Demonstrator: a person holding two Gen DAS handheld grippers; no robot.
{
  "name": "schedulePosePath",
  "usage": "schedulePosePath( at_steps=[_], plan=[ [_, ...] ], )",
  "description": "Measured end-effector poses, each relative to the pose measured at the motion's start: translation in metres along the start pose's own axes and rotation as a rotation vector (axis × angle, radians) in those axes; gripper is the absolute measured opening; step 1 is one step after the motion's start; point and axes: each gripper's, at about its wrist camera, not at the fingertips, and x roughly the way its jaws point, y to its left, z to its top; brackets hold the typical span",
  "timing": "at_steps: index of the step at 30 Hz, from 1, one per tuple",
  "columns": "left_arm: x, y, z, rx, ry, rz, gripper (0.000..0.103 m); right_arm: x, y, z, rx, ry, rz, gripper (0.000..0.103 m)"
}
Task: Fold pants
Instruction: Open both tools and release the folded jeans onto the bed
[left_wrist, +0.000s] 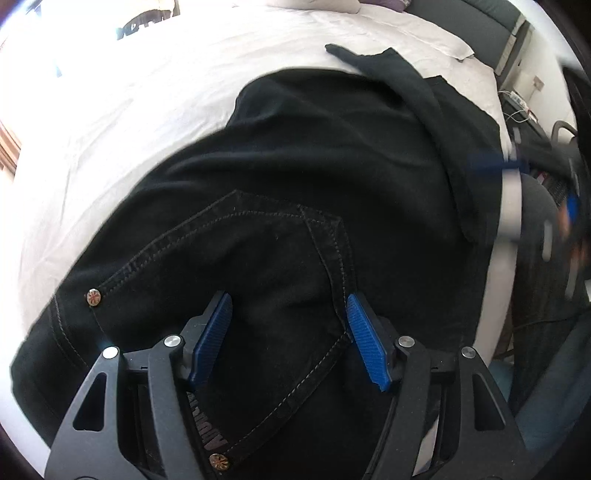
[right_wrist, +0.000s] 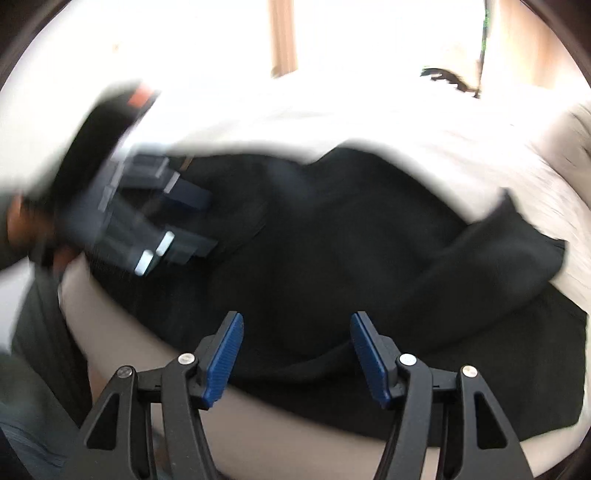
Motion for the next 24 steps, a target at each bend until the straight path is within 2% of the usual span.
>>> schedulePosePath(
  at_steps=[2, 6, 8, 10, 13, 15, 19, 22, 24],
  plan=[
    [-0.011, -0.002, 0.007, 0.002, -0.038, -0.009, 0.064, -0.014, -0.052, 0.022, 0.151, -0.044, -0.024, 0.067],
    [-0.015, -0.001, 0.034, -0.055, -0.099, -0.029, 0.064, -0.024, -0.154, 0.062, 0.421, -0.092, -0.144, 0.067],
    [-0.006, 0.005, 0.051, -0.116, -0.114, -0.057, 0.064, -0.019, -0.191, 0.08, 0.507, -0.099, -0.166, 0.067],
    [0.005, 0.007, 0.063, -0.132, -0.116, -0.065, 0.064, -0.006, -0.221, 0.094, 0.553, -0.071, -0.232, 0.067],
    [0.034, 0.01, 0.077, -0.148, -0.062, -0.058, 0.064, 0.028, -0.244, 0.114, 0.572, 0.003, -0.254, 0.067],
    [0.056, 0.015, 0.082, -0.152, -0.05, -0.055, 0.064, 0.05, -0.245, 0.122, 0.564, 0.06, -0.273, 0.067],
    [0.059, 0.013, 0.072, -0.13, -0.085, -0.042, 0.064, 0.082, -0.257, 0.133, 0.539, 0.137, -0.314, 0.067],
    [0.058, 0.015, 0.068, -0.133, -0.095, -0.049, 0.064, 0.102, -0.27, 0.138, 0.584, 0.183, -0.371, 0.067],
    [0.056, 0.012, 0.06, -0.13, -0.097, -0.047, 0.064, 0.113, -0.274, 0.142, 0.605, 0.217, -0.378, 0.067]
  ],
)
